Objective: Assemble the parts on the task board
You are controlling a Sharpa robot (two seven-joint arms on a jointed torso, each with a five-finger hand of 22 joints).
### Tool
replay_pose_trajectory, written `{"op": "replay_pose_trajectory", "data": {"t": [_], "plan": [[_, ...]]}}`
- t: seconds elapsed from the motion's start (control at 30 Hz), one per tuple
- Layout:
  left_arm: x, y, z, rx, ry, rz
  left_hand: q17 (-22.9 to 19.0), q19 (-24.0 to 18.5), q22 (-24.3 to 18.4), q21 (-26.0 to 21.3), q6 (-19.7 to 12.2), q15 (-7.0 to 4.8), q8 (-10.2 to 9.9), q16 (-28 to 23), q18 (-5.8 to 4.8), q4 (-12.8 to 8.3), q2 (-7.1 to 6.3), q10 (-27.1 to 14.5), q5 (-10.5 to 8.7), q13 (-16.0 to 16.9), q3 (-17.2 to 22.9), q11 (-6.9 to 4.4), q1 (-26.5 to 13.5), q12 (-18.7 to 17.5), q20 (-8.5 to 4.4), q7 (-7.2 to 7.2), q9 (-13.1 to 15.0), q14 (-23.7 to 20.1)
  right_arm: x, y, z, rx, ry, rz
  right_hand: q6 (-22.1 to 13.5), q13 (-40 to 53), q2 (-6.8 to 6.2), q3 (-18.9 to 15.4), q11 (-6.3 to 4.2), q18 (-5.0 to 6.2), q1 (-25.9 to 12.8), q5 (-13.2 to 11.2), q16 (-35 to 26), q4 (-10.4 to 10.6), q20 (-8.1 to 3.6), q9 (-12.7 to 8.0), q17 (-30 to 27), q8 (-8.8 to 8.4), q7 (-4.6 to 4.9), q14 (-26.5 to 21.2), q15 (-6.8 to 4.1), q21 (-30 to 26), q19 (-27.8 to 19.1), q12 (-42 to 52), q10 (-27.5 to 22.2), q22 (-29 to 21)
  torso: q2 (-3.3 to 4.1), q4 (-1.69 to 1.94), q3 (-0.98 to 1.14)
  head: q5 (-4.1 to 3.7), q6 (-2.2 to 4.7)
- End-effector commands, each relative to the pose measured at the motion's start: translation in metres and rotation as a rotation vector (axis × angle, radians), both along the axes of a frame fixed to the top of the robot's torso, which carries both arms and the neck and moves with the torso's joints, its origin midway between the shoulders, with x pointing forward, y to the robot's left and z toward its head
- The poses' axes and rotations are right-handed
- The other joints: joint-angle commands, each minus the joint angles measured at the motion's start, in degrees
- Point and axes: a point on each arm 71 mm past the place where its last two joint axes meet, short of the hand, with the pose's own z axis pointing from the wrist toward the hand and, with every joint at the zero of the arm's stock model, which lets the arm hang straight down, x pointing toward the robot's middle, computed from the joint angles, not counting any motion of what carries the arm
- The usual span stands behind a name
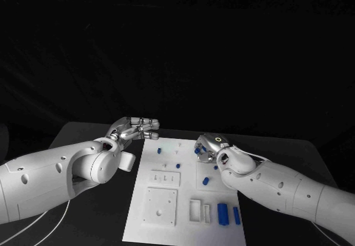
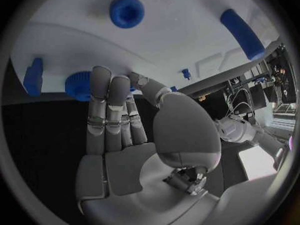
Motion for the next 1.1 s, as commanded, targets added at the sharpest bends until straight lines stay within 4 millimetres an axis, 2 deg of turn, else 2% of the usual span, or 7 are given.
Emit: {"op": "replay_pose_trajectory", "data": {"t": [0.03,0.2,0.33,0.47,0.57,0.8,1.1], "plan": [[0.000,-0.003,0.001,-0.011,-0.002,-0.019,-0.08,0.15,-0.05,-0.21,-0.46,0.07,0.09,-0.31,-0.31,0.10,0.71,-0.35,-0.31,0.09,-0.32,-0.08,0.02,0.00,0.34,-0.04,0.00,-0.09,0.000,0.002,-0.002,-0.020,0.018,0.005,0.21,0.08,-0.27,-0.10,-0.23,0.45,0.10,-0.48,0.28,0.43,0.02,0.04,-0.08,-0.26,0.02,-0.23,0.28,-0.37,0.29,0.28,0.13,0.14,0.05,0.09,-0.07,-0.06,-0.11],[0.000,-0.003,0.001,-0.010,0.000,-0.019,-0.08,0.15,-0.05,-0.21,-0.46,0.07,0.09,-0.31,-0.31,0.10,0.71,-0.35,-0.31,0.09,-0.32,-0.08,0.02,0.00,0.34,-0.04,0.00,-0.09,0.000,0.003,-0.002,-0.013,0.021,0.006,1.12,0.12,0.27,-0.45,-0.62,0.22,0.03,-0.81,0.28,0.84,-0.17,0.28,-0.10,-0.23,-0.28,-0.22,0.06,-0.67,0.39,0.29,1.33,0.49,0.04,0.10,-0.09,-0.08,-0.16],[0.000,-0.003,0.001,-0.010,0.000,-0.019,-0.08,0.15,-0.05,-0.21,-0.46,0.07,0.09,-0.31,-0.31,0.10,0.71,-0.35,-0.31,0.09,-0.32,-0.08,0.02,0.00,0.34,-0.04,0.00,-0.09,0.000,0.004,-0.001,-0.002,0.014,0.007,2.56,0.21,1.25,-0.91,-1.23,-0.14,0.23,-1.13,0.30,1.16,-0.51,0.77,-0.07,-0.17,-0.71,-0.19,-0.31,-0.89,0.49,0.34,3.08,0.82,0.08,0.12,-0.11,-0.09,-0.17],[0.001,-0.003,0.001,-0.008,0.000,-0.019,-0.08,0.15,-0.05,-0.21,-0.46,0.07,0.09,-0.31,-0.31,0.10,0.71,-0.35,-0.31,0.09,-0.32,-0.08,0.02,0.00,0.34,-0.04,0.00,-0.09,-0.001,0.005,0.001,0.018,-0.003,0.002,4.81,0.31,2.97,-1.16,-2.05,-0.85,0.72,-1.98,0.33,1.22,-1.24,1.73,0.03,-0.14,-1.27,-0.21,-1.06,-0.95,0.65,0.35,5.36,1.29,0.13,0.19,-0.13,-0.17,-0.16],[0.001,-0.003,0.001,-0.007,0.000,-0.019,-0.08,0.15,-0.05,-0.21,-0.46,0.07,0.09,-0.31,-0.31,0.10,0.71,-0.35,-0.31,0.09,-0.32,-0.08,0.02,0.00,0.34,-0.04,0.00,-0.09,-0.001,0.005,0.002,0.029,-0.017,-0.006,6.68,0.49,4.44,-0.50,-2.76,-1.30,1.06,-3.79,0.19,0.78,-1.74,2.71,0.03,-0.06,-1.70,-0.19,-1.50,-1.00,0.64,0.39,7.51,1.67,0.11,0.19,-0.14,-0.13,-0.17],[0.001,-0.002,0.001,-0.004,0.000,-0.015,-0.08,0.15,-0.05,-0.21,-0.46,0.07,0.09,-0.31,-0.31,0.10,0.71,-0.35,-0.31,0.09,-0.32,-0.08,0.02,0.00,0.34,-0.04,0.00,-0.09,-0.002,0.006,0.005,0.044,-0.033,-0.017,7.11,0.55,4.77,0.56,-2.99,-1.81,0.39,-4.70,-0.09,-0.49,-2.14,4.49,0.21,-0.24,-1.91,-0.05,-1.73,-1.47,0.67,0.38,8.34,3.01,0.16,0.19,-0.17,-0.11,-0.12],[0.002,0.000,0.000,0.000,-0.002,-0.009,-0.08,0.16,-0.22,-0.14,-0.44,0.07,0.10,-0.30,-0.30,-0.06,0.85,-0.41,-0.32,0.10,-0.47,-0.06,0.09,0.01,0.34,-0.04,0.00,-0.10,-0.003,0.012,0.015,0.070,-0.055,-0.021,7.30,0.56,4.75,0.65,-3.06,-1.88,0.34,-4.69,-0.16,-0.80,-2.17,4.99,0.37,-0.23,-1.99,-0.01,-1.78,-1.87,0.82,0.40,8.59,3.83,0.21,0.38,-0.25,-0.08,0.17]]}}
